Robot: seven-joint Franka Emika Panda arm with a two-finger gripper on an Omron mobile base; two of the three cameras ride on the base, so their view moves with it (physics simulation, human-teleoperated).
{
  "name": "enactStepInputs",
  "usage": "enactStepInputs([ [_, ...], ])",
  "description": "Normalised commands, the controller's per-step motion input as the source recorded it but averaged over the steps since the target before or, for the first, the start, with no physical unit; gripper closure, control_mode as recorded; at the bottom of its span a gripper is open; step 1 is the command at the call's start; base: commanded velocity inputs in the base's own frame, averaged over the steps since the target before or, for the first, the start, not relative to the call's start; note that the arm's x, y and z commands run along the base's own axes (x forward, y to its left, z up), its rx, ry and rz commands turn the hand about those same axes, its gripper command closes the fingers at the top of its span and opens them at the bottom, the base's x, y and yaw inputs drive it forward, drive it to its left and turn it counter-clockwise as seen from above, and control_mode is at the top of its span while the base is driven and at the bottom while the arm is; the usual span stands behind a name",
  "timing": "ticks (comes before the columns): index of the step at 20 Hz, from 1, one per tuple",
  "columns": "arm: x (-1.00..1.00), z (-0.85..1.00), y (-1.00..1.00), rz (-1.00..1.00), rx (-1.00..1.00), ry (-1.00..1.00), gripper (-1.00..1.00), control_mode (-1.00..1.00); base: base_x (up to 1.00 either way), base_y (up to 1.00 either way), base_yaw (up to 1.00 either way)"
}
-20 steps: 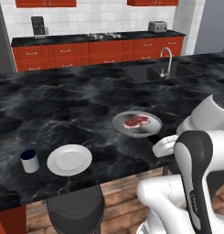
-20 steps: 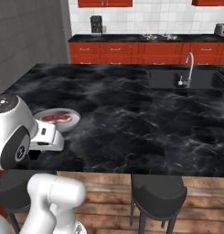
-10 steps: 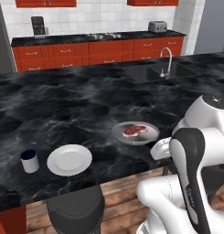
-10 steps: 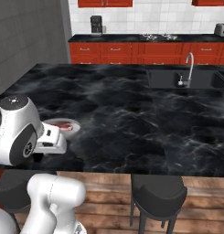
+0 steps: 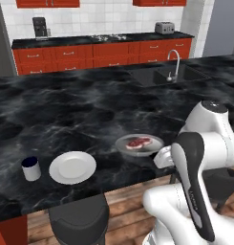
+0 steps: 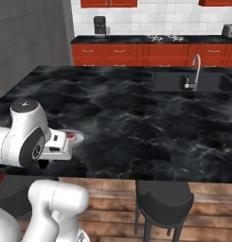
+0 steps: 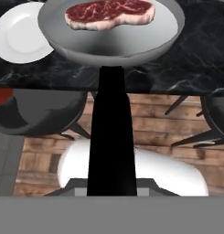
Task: Pick up the pan with the steak in it and place it on the dining table. Then place the steak on the plate.
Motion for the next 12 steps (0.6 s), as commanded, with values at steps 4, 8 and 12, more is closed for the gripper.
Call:
enactStepInputs([
  [4, 0.38, -0.55, 0.05, 0.01, -0.01, 0.0, 1.0, -1.0, 0.0, 0.0, 0.0],
  [8, 0.4, -0.65, 0.1, 0.02, -0.01, 0.0, 1.0, -1.0, 0.0, 0.0, 0.0],
  [12, 0.29, -0.62, 0.13, 0.03, -0.01, 0.0, 1.0, -1.0, 0.0, 0.0, 0.0],
])
